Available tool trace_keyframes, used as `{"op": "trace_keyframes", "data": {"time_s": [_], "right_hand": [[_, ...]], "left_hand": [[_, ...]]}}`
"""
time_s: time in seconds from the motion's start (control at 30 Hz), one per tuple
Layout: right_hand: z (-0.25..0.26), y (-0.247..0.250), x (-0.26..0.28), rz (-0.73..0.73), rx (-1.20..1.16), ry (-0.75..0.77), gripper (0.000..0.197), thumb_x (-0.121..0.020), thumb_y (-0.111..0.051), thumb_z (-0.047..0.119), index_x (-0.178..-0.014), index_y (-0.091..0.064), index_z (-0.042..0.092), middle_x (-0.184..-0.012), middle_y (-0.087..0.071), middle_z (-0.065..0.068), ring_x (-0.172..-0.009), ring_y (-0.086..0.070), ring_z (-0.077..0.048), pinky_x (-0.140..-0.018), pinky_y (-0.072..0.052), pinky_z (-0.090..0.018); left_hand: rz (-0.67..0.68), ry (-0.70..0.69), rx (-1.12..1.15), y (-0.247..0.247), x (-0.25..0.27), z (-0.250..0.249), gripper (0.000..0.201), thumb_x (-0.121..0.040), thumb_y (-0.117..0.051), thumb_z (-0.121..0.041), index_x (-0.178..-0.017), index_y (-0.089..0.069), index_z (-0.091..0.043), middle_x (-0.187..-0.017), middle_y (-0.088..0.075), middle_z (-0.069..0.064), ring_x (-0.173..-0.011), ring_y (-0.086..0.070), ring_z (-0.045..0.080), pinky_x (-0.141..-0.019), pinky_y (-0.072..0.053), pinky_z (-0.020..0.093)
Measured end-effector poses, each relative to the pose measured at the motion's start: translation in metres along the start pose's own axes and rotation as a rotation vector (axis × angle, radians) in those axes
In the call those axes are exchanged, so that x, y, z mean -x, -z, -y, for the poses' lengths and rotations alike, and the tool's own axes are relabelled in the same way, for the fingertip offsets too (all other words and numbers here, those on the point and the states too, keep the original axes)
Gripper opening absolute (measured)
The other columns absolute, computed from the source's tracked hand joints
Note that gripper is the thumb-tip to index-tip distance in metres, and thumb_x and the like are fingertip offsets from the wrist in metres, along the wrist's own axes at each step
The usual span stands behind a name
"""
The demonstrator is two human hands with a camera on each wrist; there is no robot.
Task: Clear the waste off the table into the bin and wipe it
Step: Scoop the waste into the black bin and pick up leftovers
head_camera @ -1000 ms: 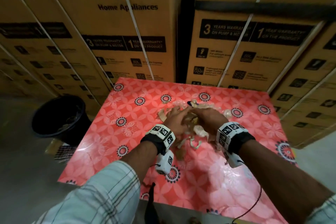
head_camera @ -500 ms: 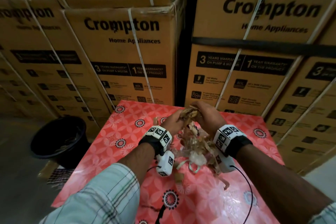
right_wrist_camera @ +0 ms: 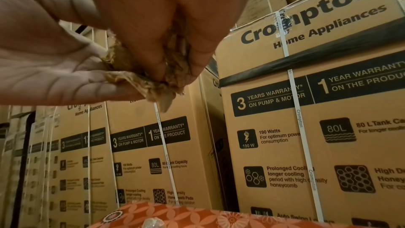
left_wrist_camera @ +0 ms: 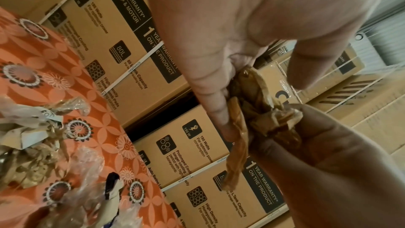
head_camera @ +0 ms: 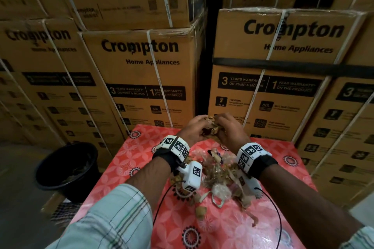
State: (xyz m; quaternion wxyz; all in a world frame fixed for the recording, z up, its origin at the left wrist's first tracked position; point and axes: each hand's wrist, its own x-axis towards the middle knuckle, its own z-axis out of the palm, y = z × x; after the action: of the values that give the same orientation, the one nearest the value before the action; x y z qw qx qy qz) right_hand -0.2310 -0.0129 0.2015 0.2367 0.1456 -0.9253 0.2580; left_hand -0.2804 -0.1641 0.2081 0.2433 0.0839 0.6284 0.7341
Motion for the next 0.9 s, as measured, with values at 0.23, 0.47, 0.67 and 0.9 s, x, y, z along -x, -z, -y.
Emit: {"op": "trace_keyframes", "data": {"time_s": [0.23,0.47,0.67,0.9], "right_hand": [[-0.005,-0.015,0.015,0.117,-0.041,-0.004,0.056,-0.087,-0.048,-0.01,-0.138,-0.047,0.013,-0.148,-0.04,-0.007,-0.133,-0.042,-0.024,-0.109,-0.034,-0.029],[0.003,-0.022,0.032,0.345,0.107,-0.028,0.098,-0.081,-0.069,0.015,-0.151,-0.001,0.027,-0.159,-0.004,0.003,-0.145,-0.011,-0.015,-0.117,-0.02,-0.037],[-0.003,-0.03,0.031,0.166,0.036,-0.068,0.053,-0.092,-0.052,0.034,-0.141,-0.037,0.022,-0.145,-0.037,-0.003,-0.124,-0.044,-0.018,-0.102,-0.043,-0.035],[-0.009,-0.026,0.031,0.14,0.064,-0.001,0.033,-0.09,-0.059,0.019,-0.122,-0.053,0.016,-0.117,-0.055,-0.008,-0.087,-0.062,-0.03,-0.072,-0.052,-0.036]], "left_hand": [[-0.017,-0.044,0.028,0.015,-0.001,0.014,0.041,-0.095,-0.056,-0.005,-0.135,-0.046,-0.009,-0.126,-0.057,0.022,-0.114,-0.06,0.034,-0.098,-0.051,0.043],[-0.16,-0.007,0.061,0.018,-0.001,0.026,0.027,-0.087,-0.064,0.001,-0.109,-0.06,-0.014,-0.115,-0.065,0.018,-0.1,-0.067,0.03,-0.073,-0.057,0.032],[-0.142,-0.001,-0.013,0.013,0.004,0.031,0.03,-0.091,-0.059,0.001,-0.12,-0.058,-0.007,-0.116,-0.065,0.022,-0.104,-0.066,0.035,-0.087,-0.058,0.042],[-0.152,-0.054,-0.153,0.014,0.007,0.044,0.022,-0.091,-0.06,-0.002,-0.109,-0.062,-0.015,-0.112,-0.066,0.018,-0.099,-0.069,0.033,-0.085,-0.058,0.045]]}}
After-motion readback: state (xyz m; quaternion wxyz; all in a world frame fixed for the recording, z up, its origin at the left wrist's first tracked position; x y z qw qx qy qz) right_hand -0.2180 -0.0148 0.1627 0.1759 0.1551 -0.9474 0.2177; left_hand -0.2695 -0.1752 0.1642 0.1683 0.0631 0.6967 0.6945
